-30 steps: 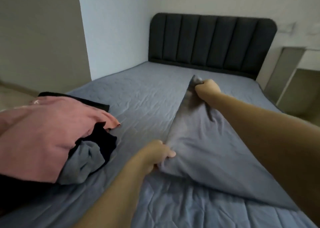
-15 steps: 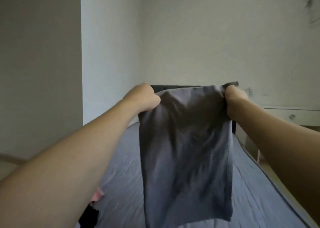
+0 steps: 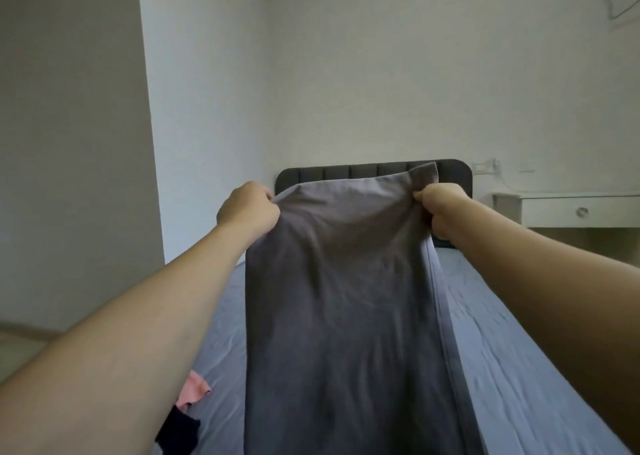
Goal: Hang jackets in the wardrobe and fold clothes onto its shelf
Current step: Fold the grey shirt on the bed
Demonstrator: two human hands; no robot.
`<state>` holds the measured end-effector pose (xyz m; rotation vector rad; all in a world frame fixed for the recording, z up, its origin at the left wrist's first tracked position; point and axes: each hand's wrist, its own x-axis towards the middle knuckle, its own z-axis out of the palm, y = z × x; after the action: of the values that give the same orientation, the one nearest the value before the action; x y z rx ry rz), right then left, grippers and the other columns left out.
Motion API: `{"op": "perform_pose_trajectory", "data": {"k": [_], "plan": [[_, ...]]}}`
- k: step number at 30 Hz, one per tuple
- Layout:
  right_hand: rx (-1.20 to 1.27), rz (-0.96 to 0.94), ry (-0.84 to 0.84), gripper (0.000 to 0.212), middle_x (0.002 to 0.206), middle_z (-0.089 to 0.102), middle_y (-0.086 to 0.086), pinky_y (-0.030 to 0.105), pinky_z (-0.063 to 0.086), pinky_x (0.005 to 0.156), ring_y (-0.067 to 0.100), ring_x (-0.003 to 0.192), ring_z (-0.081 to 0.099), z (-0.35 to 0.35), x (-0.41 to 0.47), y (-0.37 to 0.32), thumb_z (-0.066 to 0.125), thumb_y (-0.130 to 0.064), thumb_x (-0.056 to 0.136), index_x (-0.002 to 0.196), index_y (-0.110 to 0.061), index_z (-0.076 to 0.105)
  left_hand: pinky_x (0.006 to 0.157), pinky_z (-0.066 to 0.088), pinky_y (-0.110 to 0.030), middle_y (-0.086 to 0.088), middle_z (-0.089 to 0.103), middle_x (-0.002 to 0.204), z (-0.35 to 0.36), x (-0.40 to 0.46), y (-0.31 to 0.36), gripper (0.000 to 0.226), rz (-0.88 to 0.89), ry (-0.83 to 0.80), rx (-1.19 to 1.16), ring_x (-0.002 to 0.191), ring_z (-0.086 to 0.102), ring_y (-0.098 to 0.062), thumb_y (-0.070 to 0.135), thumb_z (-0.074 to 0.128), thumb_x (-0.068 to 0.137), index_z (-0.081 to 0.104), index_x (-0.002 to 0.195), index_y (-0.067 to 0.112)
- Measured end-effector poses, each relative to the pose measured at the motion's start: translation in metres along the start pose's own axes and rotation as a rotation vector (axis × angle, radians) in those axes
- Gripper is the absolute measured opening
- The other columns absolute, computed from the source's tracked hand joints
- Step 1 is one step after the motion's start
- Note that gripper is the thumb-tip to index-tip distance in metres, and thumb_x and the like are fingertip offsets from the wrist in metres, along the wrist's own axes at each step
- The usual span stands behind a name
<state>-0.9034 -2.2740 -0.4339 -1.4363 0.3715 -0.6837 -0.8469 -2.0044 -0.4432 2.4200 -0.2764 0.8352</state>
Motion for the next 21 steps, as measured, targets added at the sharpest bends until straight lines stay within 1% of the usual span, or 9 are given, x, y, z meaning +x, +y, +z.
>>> {"op": "perform_pose_trajectory", "data": {"k": [2, 4, 7, 11, 13, 15, 18, 19, 21], "plan": [[0.043, -0.040, 0.022, 0.026, 0.096, 0.060, 0.009, 0.033, 0.047, 0.078, 0.020, 0.078, 0.055, 0.003, 0.003, 0.008, 0.059, -0.011, 0.094, 0.119, -0.005, 0.060, 0.051, 0.031, -0.024, 0.000, 0.058, 0.074, 0.006, -0.003, -0.002, 0.019, 0.016, 0.088, -0.036, 0.062, 0.050, -0.016, 0.021, 0.055, 0.094, 0.058, 0.075, 0.018], [0.125, -0.122, 0.063, 0.018, 0.096, 0.064, 0.008, 0.033, 0.051, 0.077, 0.021, 0.082, 0.059, 0.007, 0.006, 0.011, 0.057, -0.015, 0.094, 0.110, -0.009, 0.064, 0.058, 0.036, -0.026, -0.001, 0.061, 0.081, 0.005, -0.004, 0.000, 0.016, 0.051, 0.156, -0.069, 0.069, 0.054, -0.021, 0.023, 0.054, 0.095, 0.061, 0.082, 0.019], [0.222, -0.239, 0.159, 0.014, 0.081, 0.060, -0.001, 0.023, 0.044, 0.061, 0.011, 0.072, 0.053, 0.007, 0.004, 0.009, 0.051, -0.019, 0.096, 0.102, -0.013, 0.062, 0.066, 0.041, -0.031, -0.003, 0.063, 0.091, -0.006, -0.003, 0.008, 0.014, 0.147, 0.235, -0.113, 0.081, 0.057, -0.027, 0.022, 0.054, 0.092, 0.063, 0.082, 0.018], [0.317, -0.255, 0.256, 0.014, 0.076, 0.056, -0.001, 0.026, 0.038, 0.059, 0.014, 0.071, 0.049, -0.009, -0.006, 0.013, 0.047, -0.019, 0.092, 0.086, -0.014, 0.058, 0.064, 0.045, -0.030, 0.001, 0.062, 0.074, -0.025, -0.018, 0.025, 0.016, 0.223, 0.191, -0.243, 0.074, 0.057, -0.024, 0.019, 0.059, 0.085, 0.061, 0.070, 0.018], [0.297, -0.205, 0.362, 0.022, 0.074, 0.055, 0.001, 0.030, 0.036, 0.061, 0.018, 0.073, 0.048, -0.026, -0.013, 0.029, 0.043, -0.022, 0.090, 0.081, -0.012, 0.060, 0.061, 0.041, -0.027, -0.001, 0.059, 0.065, -0.034, -0.034, 0.030, 0.016, 0.210, -0.062, -0.293, 0.069, 0.054, -0.022, 0.014, 0.062, 0.079, 0.060, 0.063, 0.014], [0.141, -0.169, 0.443, 0.034, 0.085, 0.058, 0.005, 0.032, 0.035, 0.071, 0.023, 0.083, 0.051, -0.045, -0.020, 0.055, 0.038, -0.026, 0.091, 0.096, -0.006, 0.065, 0.064, 0.045, -0.028, -0.010, 0.062, 0.073, -0.042, -0.054, 0.031, 0.006, 0.155, -0.524, -0.338, 0.074, 0.056, -0.025, 0.011, 0.067, 0.073, 0.065, 0.071, 0.007], [-0.072, -0.081, 0.499, 0.044, 0.098, 0.058, 0.010, 0.033, 0.033, 0.075, 0.027, 0.088, 0.050, -0.072, -0.032, 0.099, 0.037, -0.031, 0.088, 0.110, -0.003, 0.064, 0.064, 0.056, -0.029, -0.018, 0.071, 0.092, -0.032, -0.087, 0.024, 0.016, 0.083, -1.107, -0.449, 0.078, 0.066, -0.027, 0.008, 0.070, 0.072, 0.071, 0.088, 0.005], [-0.149, -0.051, 0.486, 0.045, 0.102, 0.059, 0.012, 0.033, 0.033, 0.076, 0.029, 0.091, 0.051, -0.080, -0.035, 0.114, 0.037, -0.032, 0.087, 0.111, -0.004, 0.063, 0.069, 0.057, -0.031, -0.019, 0.071, 0.097, -0.021, -0.099, 0.021, 0.021, 0.064, -1.233, -0.516, 0.080, 0.069, -0.027, 0.007, 0.068, 0.073, 0.071, 0.093, 0.003], [-0.434, 0.015, 0.298, 0.039, 0.114, 0.060, 0.016, 0.035, 0.039, 0.082, 0.034, 0.098, 0.053, -0.094, -0.041, 0.144, 0.040, -0.030, 0.089, 0.109, -0.007, 0.064, 0.076, 0.057, -0.033, -0.019, 0.071, 0.098, 0.009, -0.128, 0.016, 0.028, 0.011, -1.424, -0.620, 0.082, 0.070, -0.025, 0.004, 0.062, 0.074, 0.067, 0.101, 0.000]]}}
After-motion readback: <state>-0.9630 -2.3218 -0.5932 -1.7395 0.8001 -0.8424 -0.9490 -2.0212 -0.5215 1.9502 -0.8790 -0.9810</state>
